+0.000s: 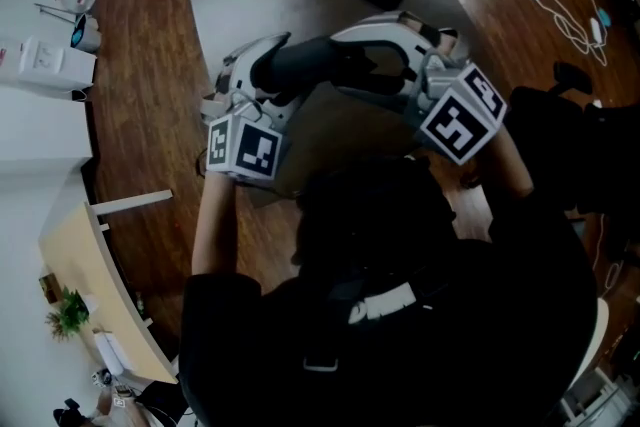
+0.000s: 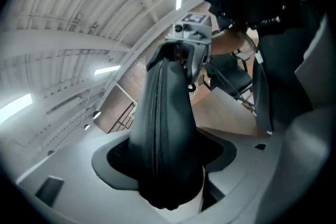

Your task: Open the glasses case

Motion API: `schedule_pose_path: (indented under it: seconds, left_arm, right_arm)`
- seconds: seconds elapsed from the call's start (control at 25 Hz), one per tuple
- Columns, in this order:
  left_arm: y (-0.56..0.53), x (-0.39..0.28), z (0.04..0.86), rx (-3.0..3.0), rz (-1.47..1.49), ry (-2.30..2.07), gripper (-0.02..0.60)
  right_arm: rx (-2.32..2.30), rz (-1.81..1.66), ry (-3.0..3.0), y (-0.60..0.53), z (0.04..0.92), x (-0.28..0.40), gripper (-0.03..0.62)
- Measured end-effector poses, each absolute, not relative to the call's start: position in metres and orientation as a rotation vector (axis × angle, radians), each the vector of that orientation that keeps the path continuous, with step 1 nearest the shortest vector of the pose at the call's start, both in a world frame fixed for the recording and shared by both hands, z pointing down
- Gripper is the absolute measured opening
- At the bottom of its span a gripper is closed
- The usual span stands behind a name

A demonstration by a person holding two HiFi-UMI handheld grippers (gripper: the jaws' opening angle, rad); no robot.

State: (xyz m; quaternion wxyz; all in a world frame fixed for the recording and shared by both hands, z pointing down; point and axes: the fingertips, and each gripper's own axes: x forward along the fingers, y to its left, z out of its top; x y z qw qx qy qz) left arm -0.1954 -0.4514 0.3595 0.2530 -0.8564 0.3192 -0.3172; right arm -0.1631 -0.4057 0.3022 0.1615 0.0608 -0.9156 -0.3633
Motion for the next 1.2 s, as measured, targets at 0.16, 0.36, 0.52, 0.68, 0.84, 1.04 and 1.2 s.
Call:
schedule_pose_path:
  seconds: [0.16, 0.36, 0.52, 0.68, 0.84, 1.04, 1.2]
  left_arm:
    - [-0.460, -0.197, 0.365, -2.343, -0.872, 0.909, 0.285]
    - [-0.474, -0.217, 0.382, -2.293, -0.983, 0.978, 0.284]
    - [-0.479, -0.218, 0.375, -2.230, -1.041, 1.057, 0.283]
    - [-0.482, -0.217, 0.370, -2.122, -1.094, 1.069, 0.279]
    - [-0.476, -0.218, 0.376, -2.112, -1.101, 1.029, 0.273]
    - [-0.470, -0.220, 0.383, -2.135, -1.117, 1.012, 0.273]
    - [-0.462, -0.217, 0.384, -2.255, -1.053, 0.995, 0.267]
  right_arm:
    - [0.170, -1.048, -2.649, -0.398, 0.292, -0.165, 0.244]
    - [0.282, -0.931, -2.823, -0.400, 0.263, -0.144, 0.210]
    - [0.383, -0.894, -2.641, -0.418, 0.294, -0.154, 0.161]
    - [0.396, -0.860, -2.599, -0.426, 0.300, -0.154, 0.107]
    - [0.352, -0.777, -2.636, -0.423, 0.304, -0.151, 0.028]
    - [0.349, -0.827, -2.547, -0.422, 0.313, -0.151, 0.025]
    - [0.368, -0.869, -2.520, -0.424, 0.313, -0.151, 0.023]
